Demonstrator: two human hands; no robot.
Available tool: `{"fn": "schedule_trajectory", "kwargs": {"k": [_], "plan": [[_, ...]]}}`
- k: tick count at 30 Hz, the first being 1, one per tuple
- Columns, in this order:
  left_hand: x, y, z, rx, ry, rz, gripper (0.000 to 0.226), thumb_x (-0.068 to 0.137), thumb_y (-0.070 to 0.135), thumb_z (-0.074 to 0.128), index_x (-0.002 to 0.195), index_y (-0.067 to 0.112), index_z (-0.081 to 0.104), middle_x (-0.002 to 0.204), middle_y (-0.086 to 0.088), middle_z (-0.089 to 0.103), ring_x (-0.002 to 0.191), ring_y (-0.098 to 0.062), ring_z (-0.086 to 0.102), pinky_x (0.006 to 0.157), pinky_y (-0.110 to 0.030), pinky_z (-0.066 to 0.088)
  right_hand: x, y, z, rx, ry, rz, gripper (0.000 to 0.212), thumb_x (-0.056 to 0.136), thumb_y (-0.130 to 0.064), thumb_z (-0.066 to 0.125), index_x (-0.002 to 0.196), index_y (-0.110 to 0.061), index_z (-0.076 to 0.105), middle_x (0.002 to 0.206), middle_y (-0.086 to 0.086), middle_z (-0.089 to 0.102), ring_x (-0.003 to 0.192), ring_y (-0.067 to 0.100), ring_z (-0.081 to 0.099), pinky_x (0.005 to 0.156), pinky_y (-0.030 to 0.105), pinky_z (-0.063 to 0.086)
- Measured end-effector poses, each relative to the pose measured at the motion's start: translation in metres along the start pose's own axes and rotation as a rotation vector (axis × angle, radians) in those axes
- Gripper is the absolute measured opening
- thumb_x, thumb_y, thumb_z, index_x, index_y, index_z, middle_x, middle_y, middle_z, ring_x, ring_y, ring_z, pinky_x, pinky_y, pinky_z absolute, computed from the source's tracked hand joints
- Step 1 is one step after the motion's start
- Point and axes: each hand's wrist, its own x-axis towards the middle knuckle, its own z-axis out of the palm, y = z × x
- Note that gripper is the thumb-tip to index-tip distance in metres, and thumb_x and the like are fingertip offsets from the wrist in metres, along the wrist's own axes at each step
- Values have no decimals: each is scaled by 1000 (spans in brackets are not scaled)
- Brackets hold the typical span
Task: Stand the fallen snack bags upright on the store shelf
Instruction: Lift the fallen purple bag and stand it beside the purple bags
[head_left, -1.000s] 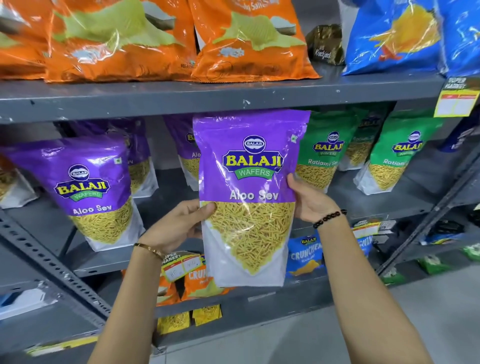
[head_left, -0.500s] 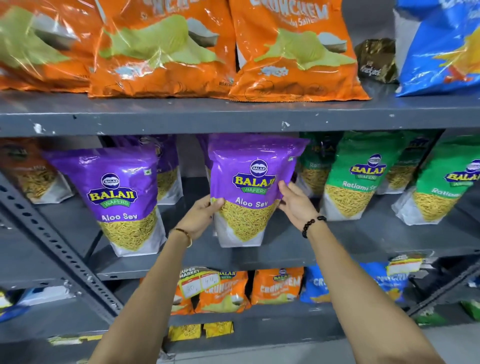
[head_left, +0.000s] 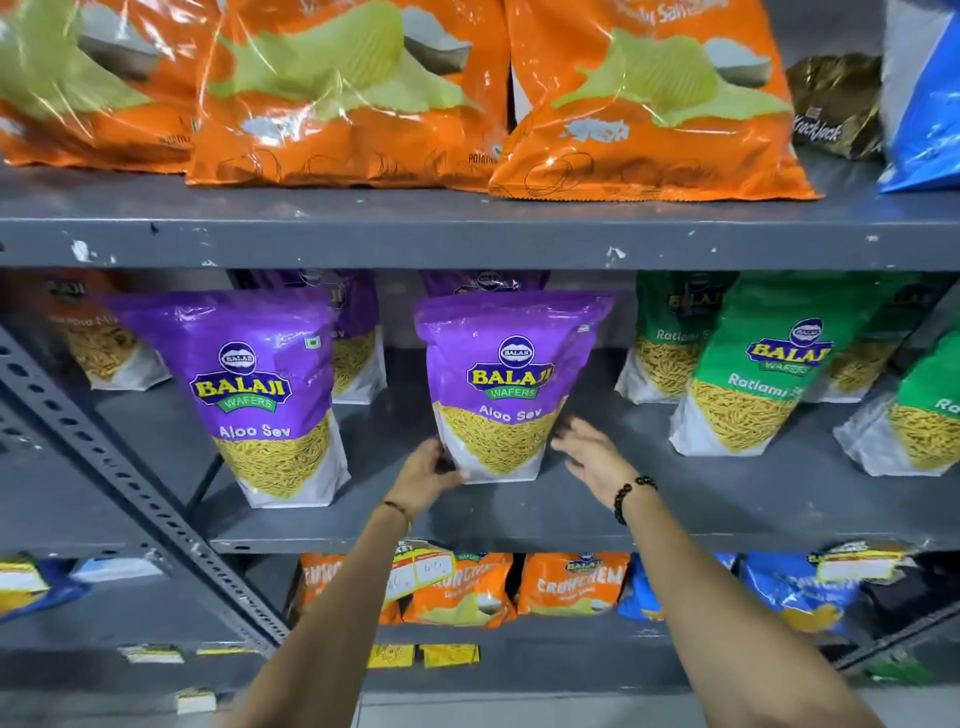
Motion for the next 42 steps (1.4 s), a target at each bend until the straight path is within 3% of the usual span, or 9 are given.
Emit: {"fn": "schedule_trajectory", "kwargs": {"k": [3, 6, 9, 15, 19, 25, 29, 35, 42], "plan": [[-1, -5, 12, 69, 38, -47, 54, 65, -6, 76, 111, 2, 49, 111, -10, 58, 103, -23, 52, 86, -31, 43, 1, 16, 9, -87, -65, -14, 59, 83, 14, 47, 135, -11, 40, 127, -1, 52, 115, 15, 47, 97, 27, 39], [-1, -5, 17, 94, 84, -44, 61, 67, -9, 74, 121, 0, 48, 115, -8, 59, 105, -23, 52, 88, -33, 45, 8, 26, 13, -138, -70, -43, 64, 78, 15, 51, 134, -14, 44, 121, -3, 59, 114, 16, 52, 105, 37, 40], [-4, -2, 15, 126, 90, -52, 63, 68, -8, 72, 124, 4, 48, 124, -11, 59, 113, -28, 54, 98, -42, 47, 8, 30, 15, -176, -18, -56, 62, 77, 13, 57, 130, -18, 48, 122, 0, 60, 112, 16, 54, 103, 39, 43], [-17, -2, 13, 235, 151, -61, 57, 72, -3, 73, 123, 1, 48, 129, -13, 57, 120, -30, 52, 102, -39, 42, -4, 35, 17, -169, 34, -75, 58, 75, 14, 60, 129, -6, 50, 114, 3, 60, 102, 18, 57, 80, 23, 48], [-23, -3, 13, 269, 184, -55, 57, 71, 3, 76, 121, 0, 49, 129, -14, 58, 119, -31, 52, 99, -37, 43, -7, 42, 15, -215, 52, -75, 55, 71, 12, 66, 123, -1, 53, 109, 9, 63, 100, 23, 59, 86, 33, 50], [-26, -1, 14, 306, 226, -79, 57, 68, 17, 80, 116, 4, 53, 124, -13, 62, 115, -32, 56, 98, -42, 45, -6, 42, 17, -484, 42, -110, 69, 63, -12, 79, 126, -19, 50, 124, 1, 62, 115, 19, 55, 101, 39, 44], [-28, 2, 18, 299, 251, -86, 52, 72, 16, 77, 117, 3, 53, 125, -14, 63, 115, -32, 57, 100, -44, 45, -4, 43, 22, -481, 26, -120, 68, 67, -12, 78, 127, -18, 47, 127, 6, 61, 119, 24, 55, 101, 43, 46], [-28, 2, 18, 318, 270, -111, 54, 73, 20, 76, 118, 4, 51, 127, -15, 61, 116, -33, 57, 100, -44, 45, -3, 38, 24, -547, 3, -126, 64, 75, -11, 73, 131, -15, 43, 133, 7, 56, 122, 26, 51, 91, 29, 40], [-30, 3, 18, 309, 270, -112, 55, 74, 20, 76, 120, 5, 50, 127, -15, 61, 116, -33, 57, 100, -45, 46, -1, 37, 24, -551, -7, -112, 66, 76, -11, 73, 133, -14, 40, 135, 8, 54, 125, 27, 49, 98, 34, 40]]}}
